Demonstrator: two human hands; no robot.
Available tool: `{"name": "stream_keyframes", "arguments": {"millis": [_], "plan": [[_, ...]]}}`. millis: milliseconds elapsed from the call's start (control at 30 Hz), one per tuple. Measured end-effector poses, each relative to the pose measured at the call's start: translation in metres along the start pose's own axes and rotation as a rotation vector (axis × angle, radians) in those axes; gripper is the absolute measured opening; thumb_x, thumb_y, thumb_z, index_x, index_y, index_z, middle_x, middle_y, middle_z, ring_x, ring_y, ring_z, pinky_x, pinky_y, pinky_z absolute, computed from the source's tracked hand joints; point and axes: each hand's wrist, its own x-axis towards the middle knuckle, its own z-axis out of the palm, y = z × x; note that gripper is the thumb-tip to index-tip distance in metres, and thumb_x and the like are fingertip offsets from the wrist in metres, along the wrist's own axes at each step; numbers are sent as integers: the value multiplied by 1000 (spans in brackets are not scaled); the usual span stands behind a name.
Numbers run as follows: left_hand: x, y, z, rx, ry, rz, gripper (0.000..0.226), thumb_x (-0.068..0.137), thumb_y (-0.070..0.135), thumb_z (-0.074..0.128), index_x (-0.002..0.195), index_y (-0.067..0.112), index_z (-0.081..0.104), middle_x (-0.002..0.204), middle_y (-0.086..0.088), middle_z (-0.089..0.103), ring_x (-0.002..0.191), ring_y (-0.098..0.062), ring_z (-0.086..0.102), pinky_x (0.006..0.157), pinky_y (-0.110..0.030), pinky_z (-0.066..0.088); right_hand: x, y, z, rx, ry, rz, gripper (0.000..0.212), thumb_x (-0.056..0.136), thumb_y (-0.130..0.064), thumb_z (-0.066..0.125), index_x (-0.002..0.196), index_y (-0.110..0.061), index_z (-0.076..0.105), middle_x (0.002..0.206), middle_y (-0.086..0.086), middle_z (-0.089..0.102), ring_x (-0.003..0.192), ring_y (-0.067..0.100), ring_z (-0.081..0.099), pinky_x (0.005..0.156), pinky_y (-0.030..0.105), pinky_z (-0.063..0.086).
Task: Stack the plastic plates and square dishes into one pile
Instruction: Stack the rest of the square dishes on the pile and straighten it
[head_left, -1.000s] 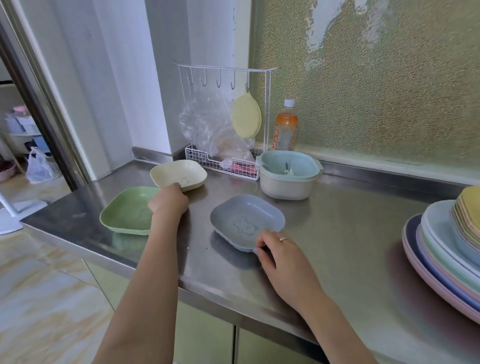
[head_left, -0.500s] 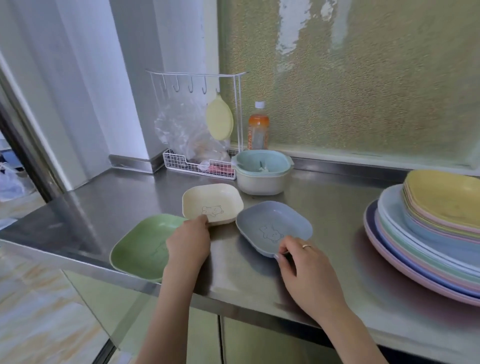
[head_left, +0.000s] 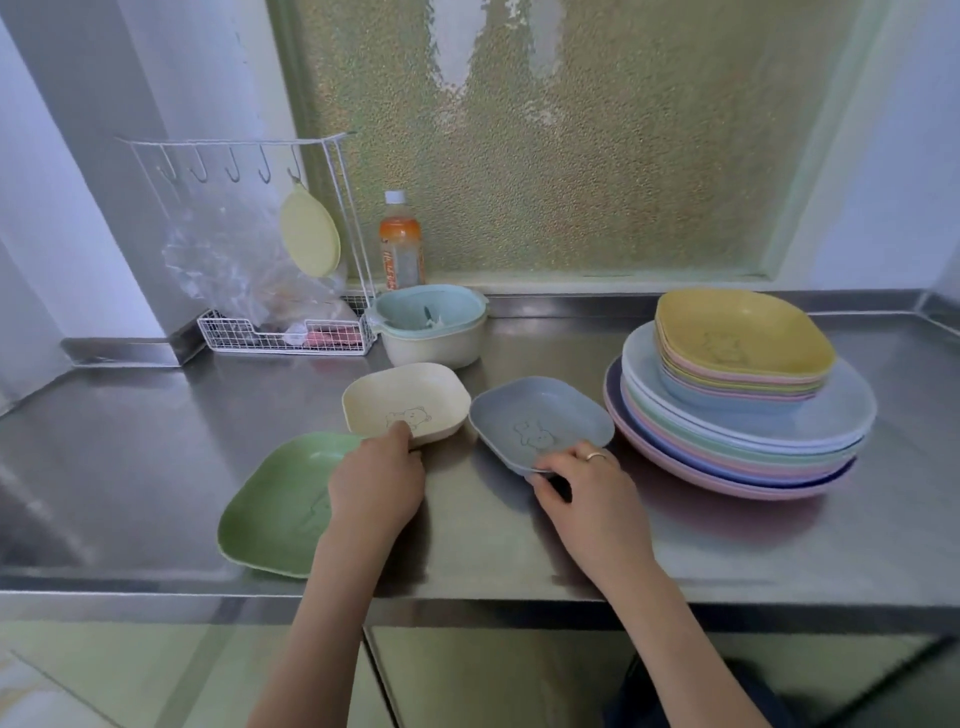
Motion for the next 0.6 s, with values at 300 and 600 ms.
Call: {"name": "stream_keyframes", "arguments": {"millis": [300,600], "plan": [[-8,15,1,-132,-1,-8,57,88,30,47,140,23,23,105,-12,63,96,-34,60,71,-36,47,3,-14,-15,196,236,-78,7,87,-17,62,91,-14,67,87,-1,62,83,19,55,70,25,42],[-2,29,-13,-111,118,-57,45,87,41,51,124,18,40,106,-19,63,94,-41,60,66,-35,37,30,-4,-75,164,609,-143,15,88,-12,55,95,-2,63,103,14,58,96,21,50,87,11,34]]}}
